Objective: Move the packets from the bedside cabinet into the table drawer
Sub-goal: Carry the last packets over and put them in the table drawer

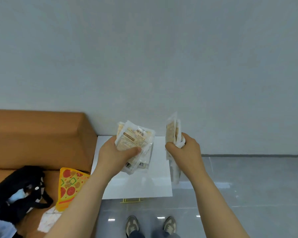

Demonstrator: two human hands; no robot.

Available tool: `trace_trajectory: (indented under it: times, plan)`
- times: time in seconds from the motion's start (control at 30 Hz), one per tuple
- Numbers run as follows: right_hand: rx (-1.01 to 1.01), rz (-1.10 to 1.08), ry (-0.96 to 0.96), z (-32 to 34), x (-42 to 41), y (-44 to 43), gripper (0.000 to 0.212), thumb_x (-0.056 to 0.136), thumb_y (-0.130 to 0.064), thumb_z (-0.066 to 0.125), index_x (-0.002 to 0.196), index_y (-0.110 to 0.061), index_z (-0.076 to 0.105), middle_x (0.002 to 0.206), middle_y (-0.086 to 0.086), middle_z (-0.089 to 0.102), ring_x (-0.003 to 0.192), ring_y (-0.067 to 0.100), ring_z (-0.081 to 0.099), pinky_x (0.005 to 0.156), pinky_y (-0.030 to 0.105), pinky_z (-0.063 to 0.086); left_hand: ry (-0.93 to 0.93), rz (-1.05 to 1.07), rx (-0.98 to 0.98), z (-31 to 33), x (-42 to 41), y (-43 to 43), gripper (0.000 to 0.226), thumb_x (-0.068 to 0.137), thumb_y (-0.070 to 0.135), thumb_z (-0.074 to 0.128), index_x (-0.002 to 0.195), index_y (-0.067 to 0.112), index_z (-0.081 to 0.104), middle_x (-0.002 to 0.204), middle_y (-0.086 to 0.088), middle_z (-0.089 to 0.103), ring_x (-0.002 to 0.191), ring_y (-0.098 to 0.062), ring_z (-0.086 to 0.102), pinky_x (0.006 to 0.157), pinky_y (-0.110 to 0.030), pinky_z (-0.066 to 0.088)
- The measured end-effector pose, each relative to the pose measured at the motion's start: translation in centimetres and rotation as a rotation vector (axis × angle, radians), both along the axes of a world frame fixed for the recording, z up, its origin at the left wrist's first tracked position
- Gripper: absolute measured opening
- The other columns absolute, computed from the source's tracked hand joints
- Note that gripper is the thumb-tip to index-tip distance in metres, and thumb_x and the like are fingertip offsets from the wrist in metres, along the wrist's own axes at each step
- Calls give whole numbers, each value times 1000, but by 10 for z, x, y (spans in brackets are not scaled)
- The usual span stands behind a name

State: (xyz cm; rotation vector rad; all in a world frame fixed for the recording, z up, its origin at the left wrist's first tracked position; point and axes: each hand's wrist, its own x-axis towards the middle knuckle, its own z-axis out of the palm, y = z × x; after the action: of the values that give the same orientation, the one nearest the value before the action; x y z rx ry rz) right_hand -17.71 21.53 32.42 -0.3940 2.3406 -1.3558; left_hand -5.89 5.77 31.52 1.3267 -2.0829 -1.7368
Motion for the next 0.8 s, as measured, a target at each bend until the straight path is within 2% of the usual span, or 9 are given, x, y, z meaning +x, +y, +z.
trace_trajectory:
  times: [0.1, 0.2, 0.4, 0.5, 0.57, 0.7, 0.8]
  plan:
    - [-34, -90, 60, 31, -7, 25, 19, 78, -8, 58, 71, 1, 43, 61, 3, 41, 46, 4, 33, 41, 10, 31, 55, -97, -31, 29, -26, 18, 30, 70, 26, 81, 96, 25, 66, 90, 9, 71, 83, -11, 67, 69, -30, 56]
    - [-48, -186, 120, 56, -16, 55, 21, 77, -11, 58, 77, 5, 44, 64, 5, 41, 54, 9, 34, 46, 17, 31, 123, -205, -50, 56, -55, 44, 29, 70, 26, 80, 95, 25, 66, 89, 8, 72, 80, -9, 68, 61, -23, 52]
    - [-93, -379, 216, 105, -28, 137, 17, 77, -12, 59, 81, 3, 51, 66, 6, 47, 59, 12, 39, 52, 25, 35, 250, -370, -62, 108, -109, 115, 31, 68, 26, 82, 94, 26, 66, 90, 10, 72, 82, -11, 69, 70, -33, 57]
    - [-130, -477, 270, 129, -32, 197, 15, 78, -11, 59, 82, 2, 52, 68, 16, 50, 59, 13, 41, 52, 27, 37, 341, -476, -57, 133, -133, 173, 30, 69, 24, 82, 94, 27, 66, 89, 10, 72, 80, -8, 68, 62, -24, 53]
    - [-159, -536, 304, 144, -33, 240, 12, 77, -10, 60, 80, 0, 53, 68, 16, 51, 59, 13, 43, 52, 28, 39, 392, -529, -46, 146, -145, 216, 29, 69, 24, 82, 94, 27, 67, 88, 10, 72, 77, -5, 68, 59, -21, 51]
    - [-147, -645, 384, 171, -29, 334, 11, 77, -11, 60, 77, -2, 53, 71, 17, 53, 58, 11, 43, 48, 21, 38, 474, -637, -18, 169, -162, 307, 27, 69, 23, 82, 92, 28, 69, 85, 11, 74, 72, -4, 70, 60, -23, 54]
    - [-128, -748, 442, 187, -20, 409, 15, 76, -10, 59, 81, 2, 52, 77, 23, 55, 62, 13, 44, 52, 26, 38, 528, -735, 18, 185, -171, 383, 27, 69, 22, 82, 92, 27, 69, 85, 11, 74, 74, -6, 70, 62, -26, 56]
